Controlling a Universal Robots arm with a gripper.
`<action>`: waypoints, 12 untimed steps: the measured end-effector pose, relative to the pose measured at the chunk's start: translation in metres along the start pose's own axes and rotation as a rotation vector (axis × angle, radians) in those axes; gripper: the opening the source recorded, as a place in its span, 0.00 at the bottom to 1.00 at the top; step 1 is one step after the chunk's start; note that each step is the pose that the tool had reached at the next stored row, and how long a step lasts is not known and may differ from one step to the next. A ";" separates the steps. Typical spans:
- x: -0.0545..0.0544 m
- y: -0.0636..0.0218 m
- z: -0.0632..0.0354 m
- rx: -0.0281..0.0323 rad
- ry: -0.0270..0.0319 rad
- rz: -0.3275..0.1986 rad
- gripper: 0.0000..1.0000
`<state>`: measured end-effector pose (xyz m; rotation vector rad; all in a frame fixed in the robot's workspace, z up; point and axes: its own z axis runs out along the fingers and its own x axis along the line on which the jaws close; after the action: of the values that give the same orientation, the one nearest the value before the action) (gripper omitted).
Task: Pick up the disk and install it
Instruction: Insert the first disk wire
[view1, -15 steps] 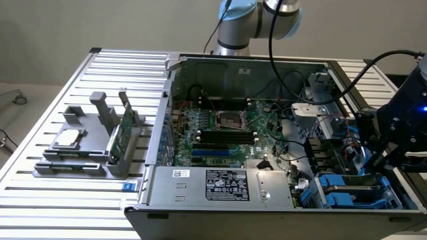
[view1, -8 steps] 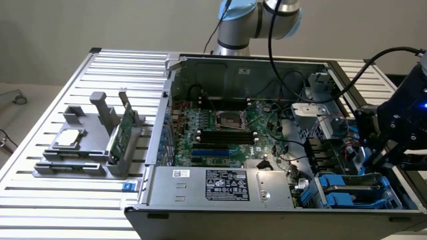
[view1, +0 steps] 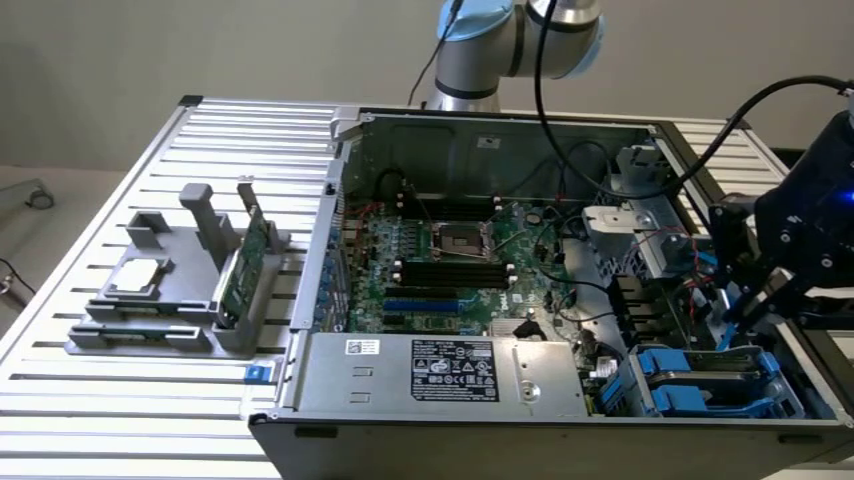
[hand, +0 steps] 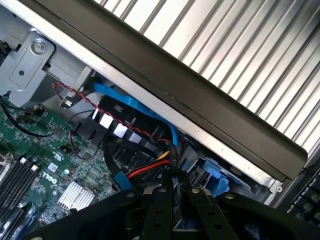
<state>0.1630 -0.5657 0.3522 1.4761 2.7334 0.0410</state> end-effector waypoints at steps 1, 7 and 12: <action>0.000 -0.0001 0.0000 0.0001 0.0012 0.006 0.16; 0.000 -0.0001 0.0000 0.0126 0.0080 0.041 0.16; 0.000 -0.0001 0.0000 0.0287 0.0170 0.066 0.16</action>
<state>0.1629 -0.5657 0.3522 1.5805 2.7088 0.0163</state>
